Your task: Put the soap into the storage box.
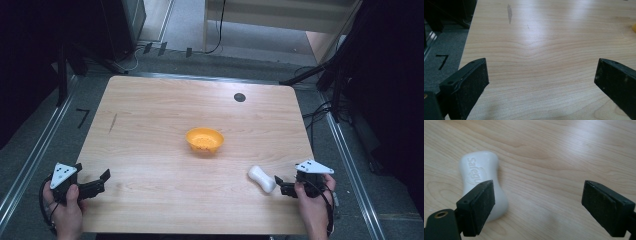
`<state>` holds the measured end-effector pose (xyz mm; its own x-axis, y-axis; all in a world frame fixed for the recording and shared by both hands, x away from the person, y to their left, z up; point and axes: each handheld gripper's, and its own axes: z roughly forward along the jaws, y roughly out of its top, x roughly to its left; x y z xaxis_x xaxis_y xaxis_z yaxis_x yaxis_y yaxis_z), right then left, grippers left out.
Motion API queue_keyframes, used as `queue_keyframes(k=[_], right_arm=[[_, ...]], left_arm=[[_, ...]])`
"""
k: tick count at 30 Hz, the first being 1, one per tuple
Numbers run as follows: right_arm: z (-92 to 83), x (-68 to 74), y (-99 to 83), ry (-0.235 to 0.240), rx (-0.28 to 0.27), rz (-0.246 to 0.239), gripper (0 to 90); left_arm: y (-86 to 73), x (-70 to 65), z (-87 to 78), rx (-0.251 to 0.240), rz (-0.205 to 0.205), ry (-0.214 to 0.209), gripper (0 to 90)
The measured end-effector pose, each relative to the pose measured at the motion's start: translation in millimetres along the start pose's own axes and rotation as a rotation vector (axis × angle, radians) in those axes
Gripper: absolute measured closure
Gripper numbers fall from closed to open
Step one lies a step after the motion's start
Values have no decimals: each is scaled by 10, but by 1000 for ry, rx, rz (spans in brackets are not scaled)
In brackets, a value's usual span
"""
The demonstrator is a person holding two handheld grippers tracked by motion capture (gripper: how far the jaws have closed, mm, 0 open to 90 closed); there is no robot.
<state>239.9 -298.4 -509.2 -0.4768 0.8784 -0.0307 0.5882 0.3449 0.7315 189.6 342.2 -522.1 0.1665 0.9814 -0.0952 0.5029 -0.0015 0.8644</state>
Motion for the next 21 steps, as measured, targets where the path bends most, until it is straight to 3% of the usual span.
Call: queue_keyframes(k=[8,16,21], right_arm=[[93,130,199,65,92,-79,136],[125,184,309,100,155,-114,166],[161,224,363,113,206,-120,236]], left_arm=[[0,4,4,-3,-7,-2,0],[1,10,6,-5,-11,-4,0],[1,13,3,-3,-14,-5,0]])
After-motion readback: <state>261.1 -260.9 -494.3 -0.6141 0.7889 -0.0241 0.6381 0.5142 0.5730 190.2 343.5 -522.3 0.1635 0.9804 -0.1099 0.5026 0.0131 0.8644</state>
